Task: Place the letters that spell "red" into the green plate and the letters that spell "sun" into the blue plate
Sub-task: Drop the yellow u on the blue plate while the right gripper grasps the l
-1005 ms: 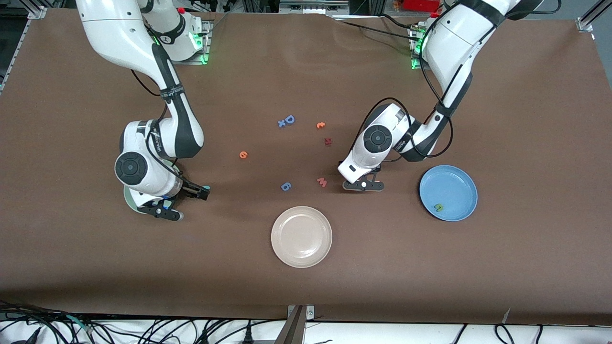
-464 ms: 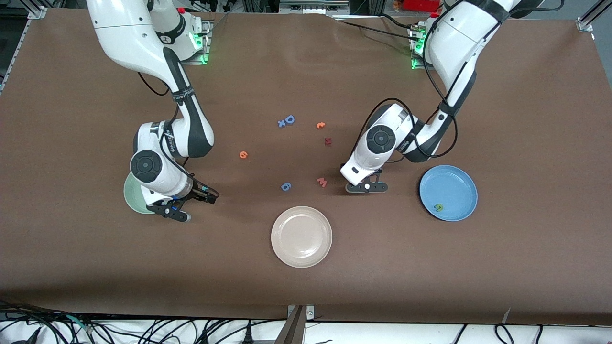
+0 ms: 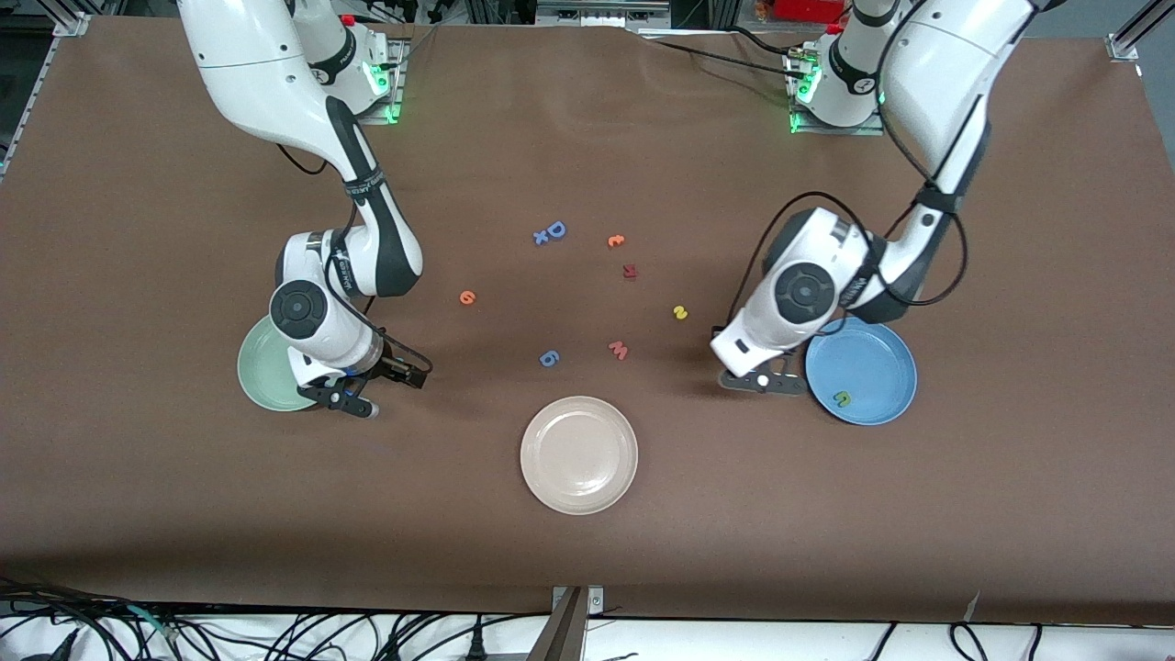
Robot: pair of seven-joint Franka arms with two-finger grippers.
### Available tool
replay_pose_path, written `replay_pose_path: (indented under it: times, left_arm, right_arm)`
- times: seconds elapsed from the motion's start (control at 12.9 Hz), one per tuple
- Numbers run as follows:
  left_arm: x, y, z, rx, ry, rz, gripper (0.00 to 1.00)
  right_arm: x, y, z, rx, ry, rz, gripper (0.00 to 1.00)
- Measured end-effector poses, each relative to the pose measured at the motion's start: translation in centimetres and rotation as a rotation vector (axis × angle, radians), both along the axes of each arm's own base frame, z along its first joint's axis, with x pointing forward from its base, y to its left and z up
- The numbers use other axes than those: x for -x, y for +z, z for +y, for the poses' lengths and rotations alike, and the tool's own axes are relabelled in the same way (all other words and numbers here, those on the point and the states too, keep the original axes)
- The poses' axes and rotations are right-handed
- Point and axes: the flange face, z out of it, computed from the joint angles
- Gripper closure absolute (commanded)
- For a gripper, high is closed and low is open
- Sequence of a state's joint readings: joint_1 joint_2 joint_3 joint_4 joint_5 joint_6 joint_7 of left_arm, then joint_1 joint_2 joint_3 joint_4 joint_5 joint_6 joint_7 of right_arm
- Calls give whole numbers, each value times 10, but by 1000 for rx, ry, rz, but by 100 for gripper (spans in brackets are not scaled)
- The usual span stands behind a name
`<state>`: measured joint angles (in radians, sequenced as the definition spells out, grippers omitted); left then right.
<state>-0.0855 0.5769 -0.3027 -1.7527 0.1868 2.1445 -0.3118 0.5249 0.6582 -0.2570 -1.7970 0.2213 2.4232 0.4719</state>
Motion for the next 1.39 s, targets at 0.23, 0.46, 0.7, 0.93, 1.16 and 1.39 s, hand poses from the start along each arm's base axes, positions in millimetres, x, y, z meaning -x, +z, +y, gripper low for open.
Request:
replay_pose_path:
  times: [0.23, 0.46, 0.7, 0.93, 1.16, 1.39]
  left_arm:
    - [-15, 17, 88, 24, -141, 64, 94]
    - [-15, 8, 169, 73, -209, 109, 94]
    - [-1, -13, 196, 132, -214, 159, 92]
    - [2, -24, 192, 144, -231, 177, 86]
    - [2, -27, 197, 155, -257, 180, 20]
    - [2, -29, 199, 158, -259, 184, 0]
  right_arm:
    - [5, -6, -3, 4, -4, 15, 1]
    - [12, -11, -5, 3, -7, 12, 8]
    - [17, -12, -3, -2, -4, 8, 25]
    - [18, -11, -3, -4, -3, 8, 38]
    - [18, -11, -3, -4, -2, 8, 50]
    - [18, -11, -2, -3, -2, 9, 60]
